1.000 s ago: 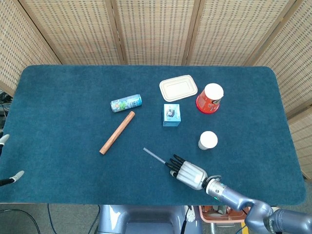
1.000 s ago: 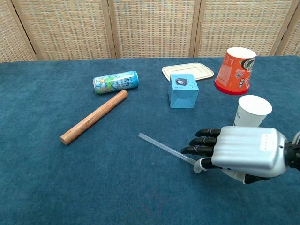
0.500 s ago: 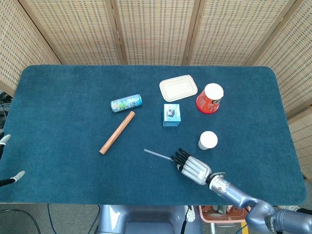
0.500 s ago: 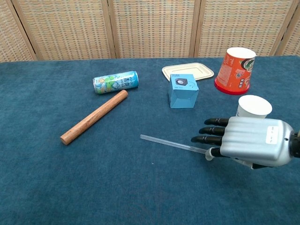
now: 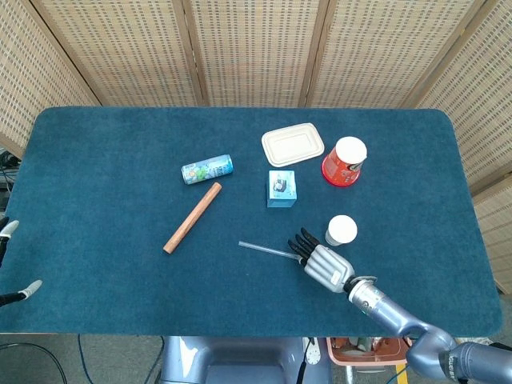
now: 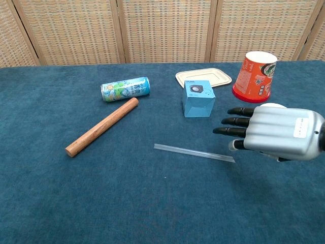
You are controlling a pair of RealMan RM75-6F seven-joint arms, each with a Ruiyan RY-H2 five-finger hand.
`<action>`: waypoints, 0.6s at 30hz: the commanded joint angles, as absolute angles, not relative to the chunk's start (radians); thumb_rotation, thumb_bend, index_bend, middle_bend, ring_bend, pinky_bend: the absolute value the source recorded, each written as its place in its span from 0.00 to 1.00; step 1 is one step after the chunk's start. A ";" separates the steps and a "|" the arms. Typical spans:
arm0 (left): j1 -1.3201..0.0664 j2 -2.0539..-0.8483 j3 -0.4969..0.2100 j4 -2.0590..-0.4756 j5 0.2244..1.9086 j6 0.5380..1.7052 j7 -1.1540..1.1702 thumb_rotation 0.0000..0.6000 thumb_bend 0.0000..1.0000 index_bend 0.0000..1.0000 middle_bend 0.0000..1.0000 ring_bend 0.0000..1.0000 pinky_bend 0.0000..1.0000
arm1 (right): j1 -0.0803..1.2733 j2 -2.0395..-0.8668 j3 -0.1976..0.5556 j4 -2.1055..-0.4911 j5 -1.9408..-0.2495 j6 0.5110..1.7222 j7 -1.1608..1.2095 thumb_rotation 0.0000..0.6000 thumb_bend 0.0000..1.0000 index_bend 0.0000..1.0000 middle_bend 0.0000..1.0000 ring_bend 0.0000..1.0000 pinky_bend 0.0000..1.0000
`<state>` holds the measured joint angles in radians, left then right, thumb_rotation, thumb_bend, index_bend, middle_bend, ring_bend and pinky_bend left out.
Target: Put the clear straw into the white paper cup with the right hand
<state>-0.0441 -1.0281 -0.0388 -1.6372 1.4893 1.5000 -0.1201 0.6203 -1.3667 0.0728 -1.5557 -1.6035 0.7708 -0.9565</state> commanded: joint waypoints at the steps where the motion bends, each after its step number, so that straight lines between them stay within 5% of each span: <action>1: -0.043 -1.027 -0.038 -1.637 1.491 1.501 -0.123 1.00 0.15 0.00 0.00 0.00 0.00 | 0.621 -1.348 0.085 -1.603 -1.593 0.806 -0.900 1.00 0.61 0.33 0.00 0.00 0.00; 2: -0.043 -1.027 -0.038 -1.637 1.491 1.502 -0.124 1.00 0.15 0.00 0.00 0.00 0.00 | 0.619 -1.349 0.091 -1.615 -1.592 0.822 -0.871 1.00 0.49 0.33 0.00 0.00 0.00; 5: -0.044 -1.027 -0.037 -1.637 1.493 1.501 -0.123 1.00 0.15 0.00 0.00 0.00 0.00 | 0.616 -1.358 0.118 -1.651 -1.568 0.862 -0.758 1.00 0.33 0.33 0.00 0.00 0.00; 18: -0.045 -1.028 -0.046 -1.633 1.474 1.499 -0.119 1.00 0.15 0.00 0.00 0.00 0.00 | 0.725 -1.530 0.291 -1.667 -1.072 0.805 -0.624 1.00 0.27 0.44 0.00 0.00 0.00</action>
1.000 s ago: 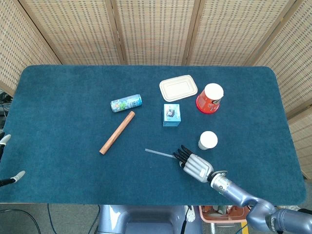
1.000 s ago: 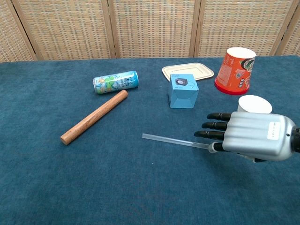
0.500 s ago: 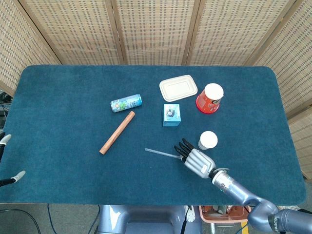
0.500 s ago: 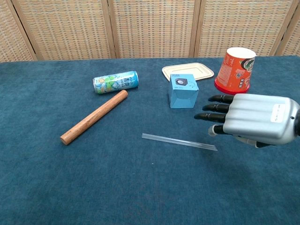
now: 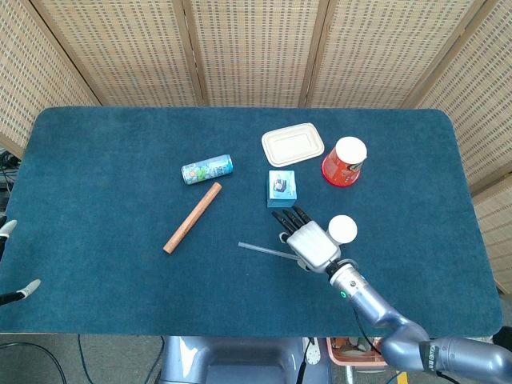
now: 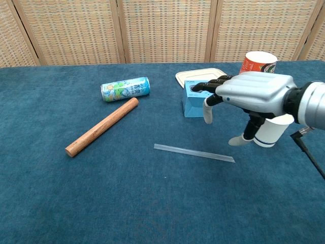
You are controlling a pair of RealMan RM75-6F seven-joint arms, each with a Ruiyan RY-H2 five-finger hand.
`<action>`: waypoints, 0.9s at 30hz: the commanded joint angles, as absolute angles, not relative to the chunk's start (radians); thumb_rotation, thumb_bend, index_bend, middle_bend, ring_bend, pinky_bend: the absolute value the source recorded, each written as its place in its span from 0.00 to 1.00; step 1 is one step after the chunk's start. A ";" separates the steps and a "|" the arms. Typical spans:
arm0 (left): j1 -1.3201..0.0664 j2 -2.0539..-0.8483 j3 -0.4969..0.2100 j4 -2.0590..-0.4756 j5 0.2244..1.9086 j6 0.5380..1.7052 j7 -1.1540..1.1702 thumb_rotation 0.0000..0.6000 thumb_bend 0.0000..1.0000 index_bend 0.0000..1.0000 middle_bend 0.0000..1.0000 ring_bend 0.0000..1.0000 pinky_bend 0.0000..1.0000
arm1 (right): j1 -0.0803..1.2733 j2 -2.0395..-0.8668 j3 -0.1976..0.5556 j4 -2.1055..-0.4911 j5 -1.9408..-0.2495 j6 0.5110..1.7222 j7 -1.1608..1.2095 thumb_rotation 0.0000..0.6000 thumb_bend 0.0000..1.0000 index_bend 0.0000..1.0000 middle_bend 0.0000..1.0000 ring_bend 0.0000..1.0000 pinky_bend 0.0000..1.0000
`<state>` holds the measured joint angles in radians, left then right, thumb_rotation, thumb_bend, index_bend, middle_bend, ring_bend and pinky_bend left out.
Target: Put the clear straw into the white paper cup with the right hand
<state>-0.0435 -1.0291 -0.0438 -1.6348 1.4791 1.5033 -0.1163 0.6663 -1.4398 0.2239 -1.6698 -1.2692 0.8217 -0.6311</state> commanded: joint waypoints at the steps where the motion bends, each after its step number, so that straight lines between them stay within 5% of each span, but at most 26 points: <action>1: -0.046 -1.028 -0.047 -1.632 1.472 1.496 -0.121 1.00 0.15 0.00 0.00 0.00 0.00 | 0.735 -1.546 0.296 -1.660 -1.039 0.811 -0.635 1.00 0.27 0.44 0.00 0.00 0.00; 11: -0.057 -1.019 -0.058 -1.623 1.441 1.468 -0.148 1.00 0.15 0.00 0.00 0.00 0.00 | 0.856 -1.732 0.331 -1.561 -0.712 0.938 -0.764 1.00 0.27 0.47 0.00 0.00 0.00; 27: -0.057 -1.004 -0.059 -1.613 1.444 1.464 -0.200 1.00 0.15 0.00 0.00 0.00 0.00 | 0.940 -1.870 0.319 -1.405 -0.607 0.990 -0.782 1.00 0.28 0.48 0.00 0.00 0.00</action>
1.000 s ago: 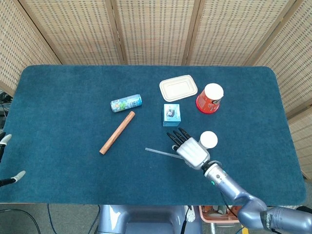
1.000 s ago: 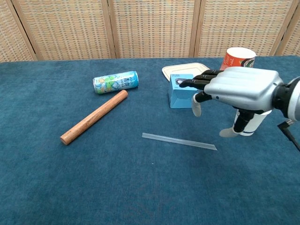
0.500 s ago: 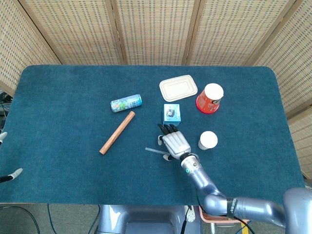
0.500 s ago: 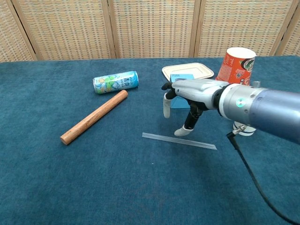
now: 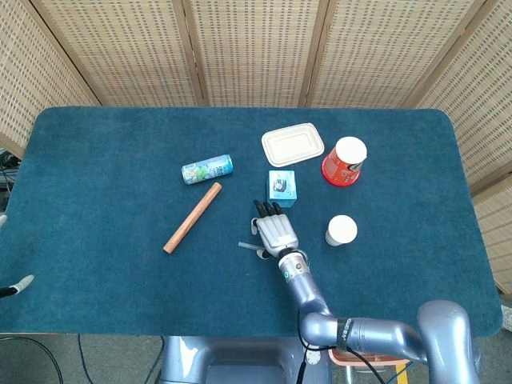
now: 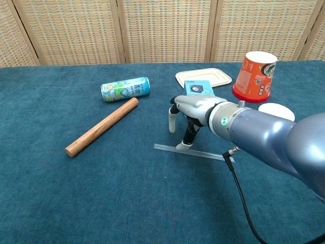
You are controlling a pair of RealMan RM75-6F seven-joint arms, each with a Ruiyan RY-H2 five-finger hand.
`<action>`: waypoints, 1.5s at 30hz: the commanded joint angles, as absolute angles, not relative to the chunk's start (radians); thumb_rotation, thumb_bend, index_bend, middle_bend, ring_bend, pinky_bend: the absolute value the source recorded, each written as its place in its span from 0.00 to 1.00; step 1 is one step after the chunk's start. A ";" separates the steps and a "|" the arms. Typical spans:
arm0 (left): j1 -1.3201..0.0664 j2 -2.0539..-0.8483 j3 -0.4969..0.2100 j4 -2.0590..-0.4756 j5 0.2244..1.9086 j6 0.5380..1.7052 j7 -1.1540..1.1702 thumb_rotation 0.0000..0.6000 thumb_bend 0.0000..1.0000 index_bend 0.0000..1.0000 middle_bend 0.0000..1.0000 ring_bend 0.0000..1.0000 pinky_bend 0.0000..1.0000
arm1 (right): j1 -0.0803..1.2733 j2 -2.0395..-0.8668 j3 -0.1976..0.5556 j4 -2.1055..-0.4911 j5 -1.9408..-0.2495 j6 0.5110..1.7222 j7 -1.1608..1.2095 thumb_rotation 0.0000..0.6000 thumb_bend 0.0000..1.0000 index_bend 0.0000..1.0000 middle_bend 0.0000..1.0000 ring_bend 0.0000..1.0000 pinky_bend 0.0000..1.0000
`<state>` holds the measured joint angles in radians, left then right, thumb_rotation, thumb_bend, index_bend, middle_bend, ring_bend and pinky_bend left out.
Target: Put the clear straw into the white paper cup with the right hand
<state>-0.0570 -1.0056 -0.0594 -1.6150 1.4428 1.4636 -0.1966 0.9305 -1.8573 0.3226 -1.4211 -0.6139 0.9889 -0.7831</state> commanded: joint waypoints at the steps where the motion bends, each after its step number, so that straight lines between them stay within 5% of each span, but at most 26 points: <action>1: -0.057 -1.004 -0.059 -1.612 1.444 1.464 -0.202 1.00 0.15 0.00 0.00 0.00 0.00 | 0.944 -1.875 0.317 -1.396 -0.606 0.991 -0.781 1.00 0.28 0.48 0.00 0.00 0.00; 26: -0.060 -1.001 -0.058 -1.601 1.446 1.457 -0.226 1.00 0.15 0.00 0.00 0.00 0.00 | 0.969 -1.929 0.298 -1.321 -0.580 0.971 -0.743 1.00 0.31 0.50 0.00 0.00 0.00; 45: -0.060 -1.003 -0.058 -1.605 1.446 1.459 -0.219 1.00 0.15 0.00 0.00 0.00 0.00 | 0.973 -1.922 0.270 -1.346 -0.584 0.947 -0.724 1.00 0.43 0.60 0.00 0.00 0.00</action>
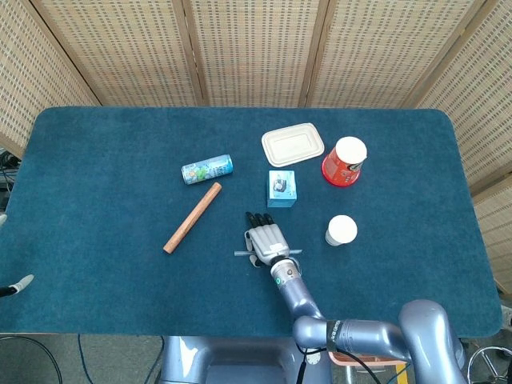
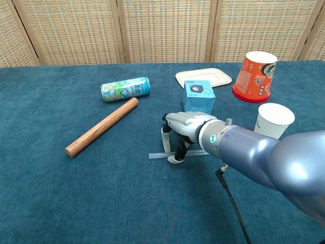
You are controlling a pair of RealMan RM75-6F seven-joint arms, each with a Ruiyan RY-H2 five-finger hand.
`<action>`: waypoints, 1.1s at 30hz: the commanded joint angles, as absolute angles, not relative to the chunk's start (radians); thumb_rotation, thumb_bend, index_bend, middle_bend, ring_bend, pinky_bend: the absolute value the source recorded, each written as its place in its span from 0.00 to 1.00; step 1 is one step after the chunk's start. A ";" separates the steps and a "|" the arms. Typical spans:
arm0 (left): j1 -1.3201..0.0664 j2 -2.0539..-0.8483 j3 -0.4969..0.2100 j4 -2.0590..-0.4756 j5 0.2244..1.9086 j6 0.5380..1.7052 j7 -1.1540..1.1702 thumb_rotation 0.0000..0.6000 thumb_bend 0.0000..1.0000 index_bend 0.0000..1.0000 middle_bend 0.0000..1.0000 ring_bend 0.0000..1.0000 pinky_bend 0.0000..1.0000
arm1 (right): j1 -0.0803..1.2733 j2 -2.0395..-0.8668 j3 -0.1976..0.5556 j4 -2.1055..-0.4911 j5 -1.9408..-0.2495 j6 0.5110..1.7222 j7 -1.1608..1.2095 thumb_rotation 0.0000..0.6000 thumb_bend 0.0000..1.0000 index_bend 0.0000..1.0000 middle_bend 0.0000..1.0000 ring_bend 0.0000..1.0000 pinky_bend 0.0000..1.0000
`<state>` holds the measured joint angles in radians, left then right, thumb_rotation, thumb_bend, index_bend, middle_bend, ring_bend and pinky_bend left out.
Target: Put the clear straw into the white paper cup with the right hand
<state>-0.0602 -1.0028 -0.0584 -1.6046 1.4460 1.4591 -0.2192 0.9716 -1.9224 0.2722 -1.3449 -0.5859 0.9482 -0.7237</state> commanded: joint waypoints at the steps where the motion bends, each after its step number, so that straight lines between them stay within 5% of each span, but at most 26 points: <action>1: -0.060 -1.002 -0.058 -1.605 1.447 1.460 -0.219 1.00 0.15 0.00 0.00 0.00 0.00 | 0.973 -1.922 0.269 -1.346 -0.582 0.947 -0.724 1.00 0.45 0.61 0.00 0.00 0.00; 13: -0.062 -1.003 -0.058 -1.603 1.447 1.457 -0.221 1.00 0.15 0.00 0.00 0.00 0.00 | 0.969 -1.903 0.255 -1.380 -0.615 0.950 -0.702 1.00 0.49 0.65 0.00 0.00 0.00; 22: -0.066 -1.007 -0.054 -1.605 1.451 1.450 -0.210 1.00 0.15 0.00 0.00 0.00 0.00 | 0.933 -1.804 0.288 -1.553 -0.702 0.933 -0.584 1.00 0.49 0.66 0.00 0.00 0.00; 33: -0.062 -1.010 -0.049 -1.612 1.465 1.462 -0.198 1.00 0.15 0.00 0.00 0.00 0.00 | 0.825 -1.526 0.455 -1.893 -0.743 0.867 -0.271 1.00 0.51 0.67 0.01 0.00 0.00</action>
